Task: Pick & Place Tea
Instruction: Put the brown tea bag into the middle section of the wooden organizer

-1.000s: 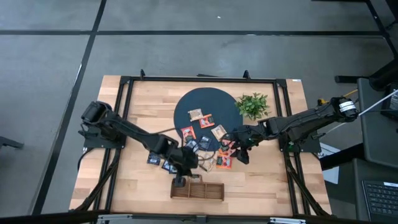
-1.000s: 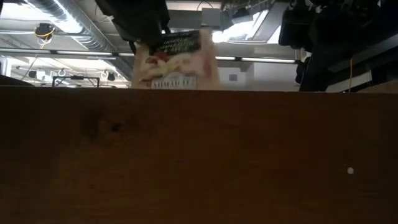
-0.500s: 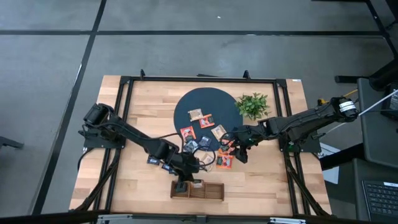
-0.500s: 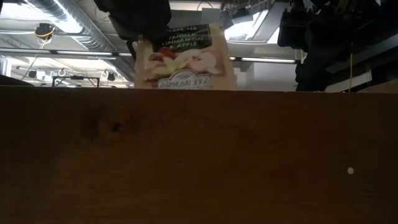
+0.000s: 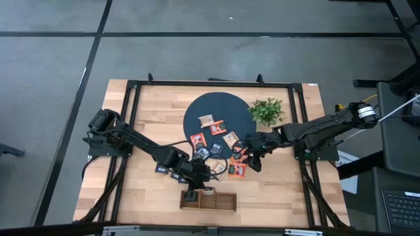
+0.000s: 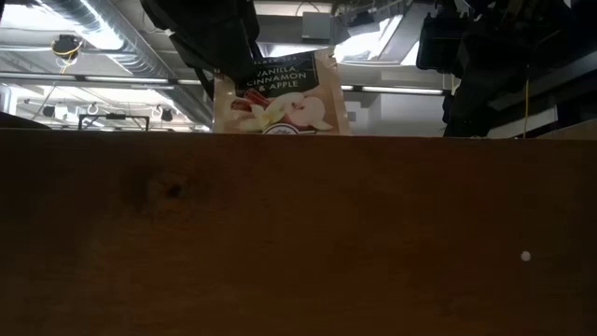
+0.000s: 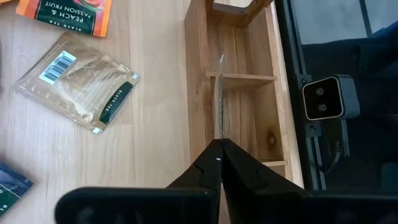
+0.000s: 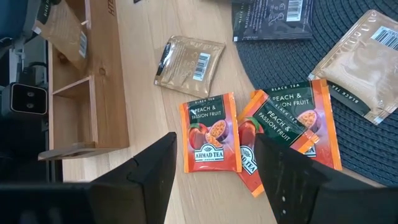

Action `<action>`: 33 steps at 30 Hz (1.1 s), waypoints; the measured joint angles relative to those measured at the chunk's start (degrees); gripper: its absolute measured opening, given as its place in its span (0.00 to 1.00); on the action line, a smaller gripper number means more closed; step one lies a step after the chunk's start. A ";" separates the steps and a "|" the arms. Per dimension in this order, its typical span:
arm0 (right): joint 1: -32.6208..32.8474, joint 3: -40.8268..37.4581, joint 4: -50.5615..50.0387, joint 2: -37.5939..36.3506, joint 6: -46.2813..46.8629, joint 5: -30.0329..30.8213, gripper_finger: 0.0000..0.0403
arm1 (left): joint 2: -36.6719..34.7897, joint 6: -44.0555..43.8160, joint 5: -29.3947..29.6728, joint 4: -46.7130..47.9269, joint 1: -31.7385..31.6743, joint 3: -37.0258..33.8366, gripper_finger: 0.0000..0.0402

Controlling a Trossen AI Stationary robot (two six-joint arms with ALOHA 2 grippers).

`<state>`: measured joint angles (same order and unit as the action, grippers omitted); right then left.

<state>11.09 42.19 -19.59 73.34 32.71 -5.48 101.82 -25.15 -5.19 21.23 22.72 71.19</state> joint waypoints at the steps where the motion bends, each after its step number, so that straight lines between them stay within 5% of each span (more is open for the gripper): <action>1: 0.00 -0.02 0.00 0.00 -0.02 0.00 0.54 | 0.00 0.00 0.00 0.00 0.00 0.01 0.01; 33: 0.02 -0.02 0.02 0.02 -1.31 0.98 0.54 | 0.00 2.45 1.66 0.82 -0.88 -0.04 0.19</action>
<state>11.11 42.17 -19.57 73.36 31.40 -4.49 101.82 -22.70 -3.53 22.06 21.84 71.16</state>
